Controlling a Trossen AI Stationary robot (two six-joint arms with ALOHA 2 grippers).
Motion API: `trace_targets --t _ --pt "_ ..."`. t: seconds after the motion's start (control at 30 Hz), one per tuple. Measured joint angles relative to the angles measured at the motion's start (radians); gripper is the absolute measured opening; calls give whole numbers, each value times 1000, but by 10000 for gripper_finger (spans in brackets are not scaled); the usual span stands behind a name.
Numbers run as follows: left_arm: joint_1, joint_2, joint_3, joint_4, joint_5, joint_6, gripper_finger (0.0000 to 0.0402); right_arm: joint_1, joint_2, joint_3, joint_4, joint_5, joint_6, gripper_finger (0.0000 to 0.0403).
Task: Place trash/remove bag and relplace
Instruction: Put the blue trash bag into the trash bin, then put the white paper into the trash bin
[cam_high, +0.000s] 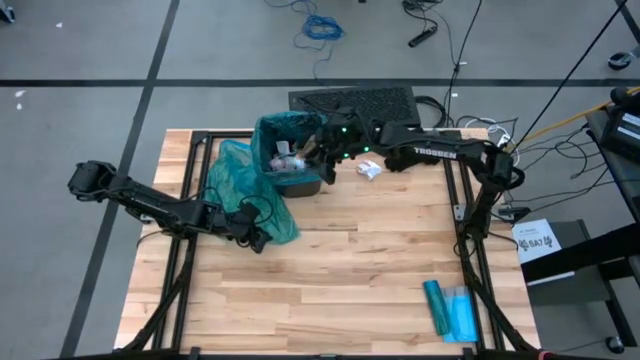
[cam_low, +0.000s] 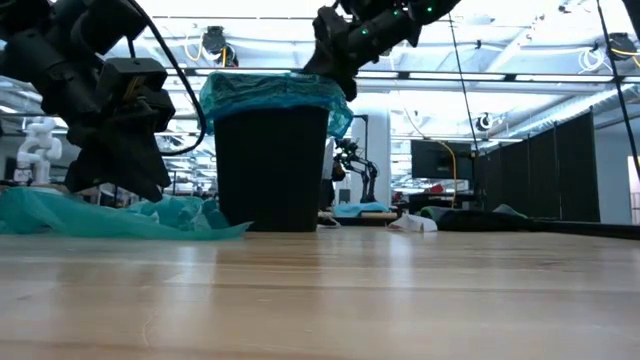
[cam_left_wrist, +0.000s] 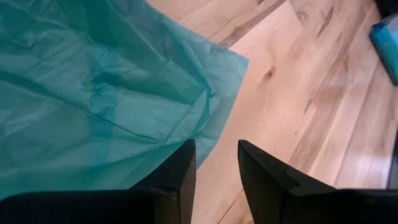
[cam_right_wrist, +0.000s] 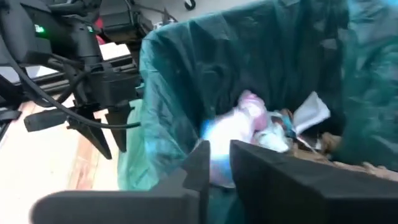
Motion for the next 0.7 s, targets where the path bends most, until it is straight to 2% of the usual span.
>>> trace_targets --t 0.2,0.43,0.57,0.7 --pt "0 0 0 24 0 0 116 8 -5 0 53 5 2 133" --pt "0 0 0 31 0 0 116 -47 -67 73 10 37 -61 173" --pt "0 0 0 33 0 0 116 -126 -122 88 -133 86 -107 174" --pt "0 0 0 34 0 0 116 -234 -160 88 -369 85 -128 165"
